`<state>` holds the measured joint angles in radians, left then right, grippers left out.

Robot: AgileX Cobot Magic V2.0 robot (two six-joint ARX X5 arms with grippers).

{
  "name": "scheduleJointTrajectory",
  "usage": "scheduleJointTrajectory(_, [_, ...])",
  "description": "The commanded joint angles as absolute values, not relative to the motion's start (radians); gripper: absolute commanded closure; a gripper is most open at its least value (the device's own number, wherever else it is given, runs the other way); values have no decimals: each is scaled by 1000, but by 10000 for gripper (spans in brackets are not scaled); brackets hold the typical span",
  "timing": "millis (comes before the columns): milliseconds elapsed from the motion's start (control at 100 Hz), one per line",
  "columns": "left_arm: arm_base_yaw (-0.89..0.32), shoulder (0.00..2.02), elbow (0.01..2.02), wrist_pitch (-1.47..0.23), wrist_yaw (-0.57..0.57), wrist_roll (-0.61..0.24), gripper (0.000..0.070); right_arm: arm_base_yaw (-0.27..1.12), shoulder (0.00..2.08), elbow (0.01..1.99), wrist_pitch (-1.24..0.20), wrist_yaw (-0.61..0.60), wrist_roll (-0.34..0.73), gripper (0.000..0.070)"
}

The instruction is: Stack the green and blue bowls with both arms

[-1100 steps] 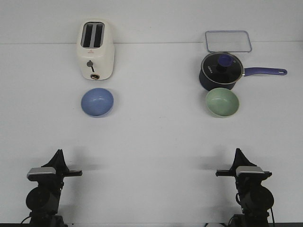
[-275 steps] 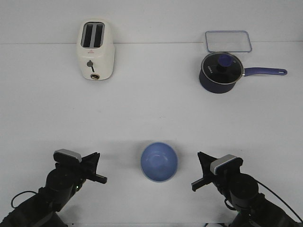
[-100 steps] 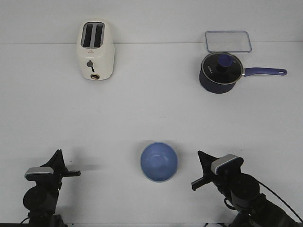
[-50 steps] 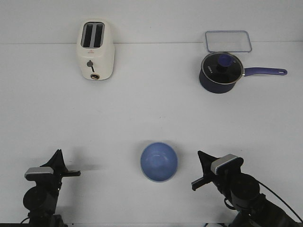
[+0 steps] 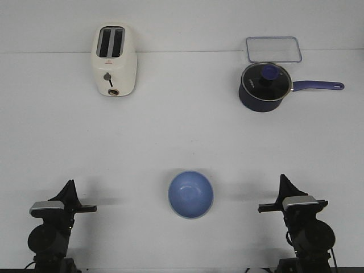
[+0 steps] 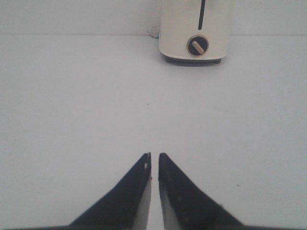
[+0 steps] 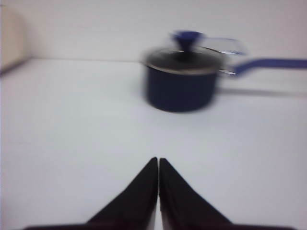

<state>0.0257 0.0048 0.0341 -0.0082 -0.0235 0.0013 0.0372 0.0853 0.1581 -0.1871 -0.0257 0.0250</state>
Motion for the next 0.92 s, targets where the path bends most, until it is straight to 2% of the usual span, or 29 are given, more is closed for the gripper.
scheduleJointTrajectory(0, [25,3,14,2,-22,-5,688,1,43,105,-160,-38,-1,695])
scheduleJointTrajectory(180, [25,3,14,2,-22,-5,688,-31,1,12,-133,-36,-1,695])
scheduleJointTrajectory(910, [25,3,14,2,-23,-5,688,-31,1,13,-93,-27,6,695])
